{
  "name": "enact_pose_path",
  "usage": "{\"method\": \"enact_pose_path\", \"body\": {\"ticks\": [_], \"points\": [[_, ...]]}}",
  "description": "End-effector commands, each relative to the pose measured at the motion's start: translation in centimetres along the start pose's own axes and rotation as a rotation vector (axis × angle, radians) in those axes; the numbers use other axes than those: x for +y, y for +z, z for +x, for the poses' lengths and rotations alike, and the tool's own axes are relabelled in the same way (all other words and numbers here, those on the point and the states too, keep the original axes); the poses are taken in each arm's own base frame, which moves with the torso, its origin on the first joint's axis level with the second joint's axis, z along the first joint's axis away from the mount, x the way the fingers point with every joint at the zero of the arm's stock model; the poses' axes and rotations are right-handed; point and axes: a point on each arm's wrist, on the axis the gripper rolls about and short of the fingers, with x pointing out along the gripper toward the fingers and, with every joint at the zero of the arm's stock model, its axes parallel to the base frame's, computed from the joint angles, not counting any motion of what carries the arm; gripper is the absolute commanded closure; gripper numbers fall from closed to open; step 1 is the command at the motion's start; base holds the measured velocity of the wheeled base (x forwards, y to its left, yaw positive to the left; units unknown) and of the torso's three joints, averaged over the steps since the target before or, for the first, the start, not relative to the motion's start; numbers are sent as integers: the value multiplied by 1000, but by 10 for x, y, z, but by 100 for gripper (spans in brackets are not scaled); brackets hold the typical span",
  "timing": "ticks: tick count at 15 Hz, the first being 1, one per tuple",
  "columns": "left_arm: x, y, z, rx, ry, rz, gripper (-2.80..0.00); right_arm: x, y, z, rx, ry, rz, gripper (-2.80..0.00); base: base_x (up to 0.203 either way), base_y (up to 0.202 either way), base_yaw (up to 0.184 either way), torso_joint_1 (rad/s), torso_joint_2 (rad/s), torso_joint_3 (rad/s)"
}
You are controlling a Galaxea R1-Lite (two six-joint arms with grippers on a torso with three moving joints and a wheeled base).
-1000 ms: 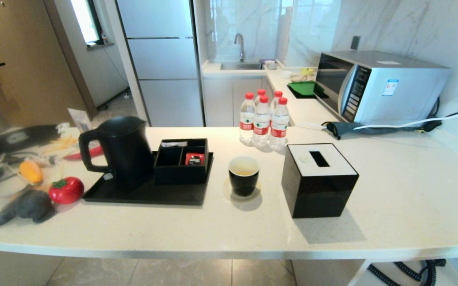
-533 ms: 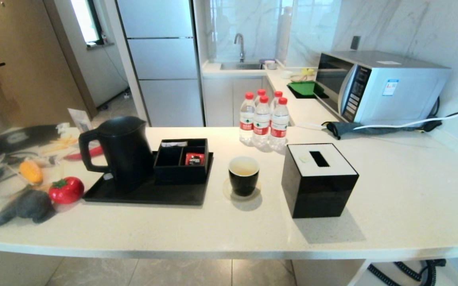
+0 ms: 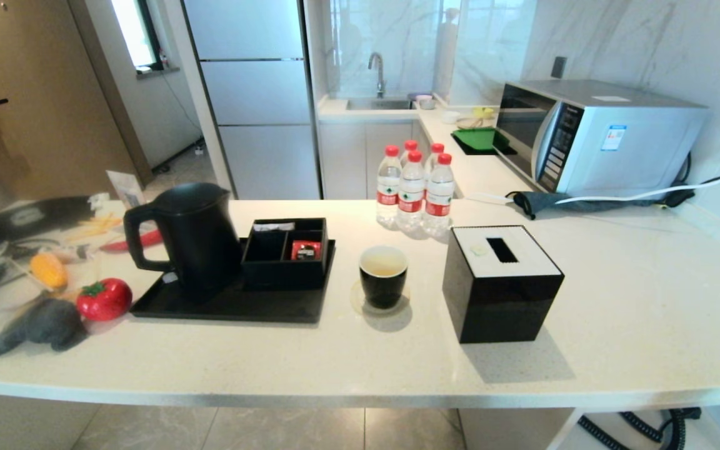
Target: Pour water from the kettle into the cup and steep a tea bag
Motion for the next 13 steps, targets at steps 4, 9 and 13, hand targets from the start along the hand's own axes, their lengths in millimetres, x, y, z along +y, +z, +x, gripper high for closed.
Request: {"method": "enact_pose_path", "body": {"ticks": [4, 9, 13], "points": [[0, 0, 0, 1, 0, 0, 0, 0, 0, 0, -1, 1, 3, 0, 0, 0, 0, 0, 0, 0], [0, 0, 0, -1, 0, 0, 0, 0, 0, 0, 3, 0, 5, 0, 0, 0, 0, 0, 0, 0], [0, 0, 0, -1, 0, 0, 0, 0, 0, 0, 0, 1, 4, 0, 0, 0, 0, 0, 0, 0]]}}
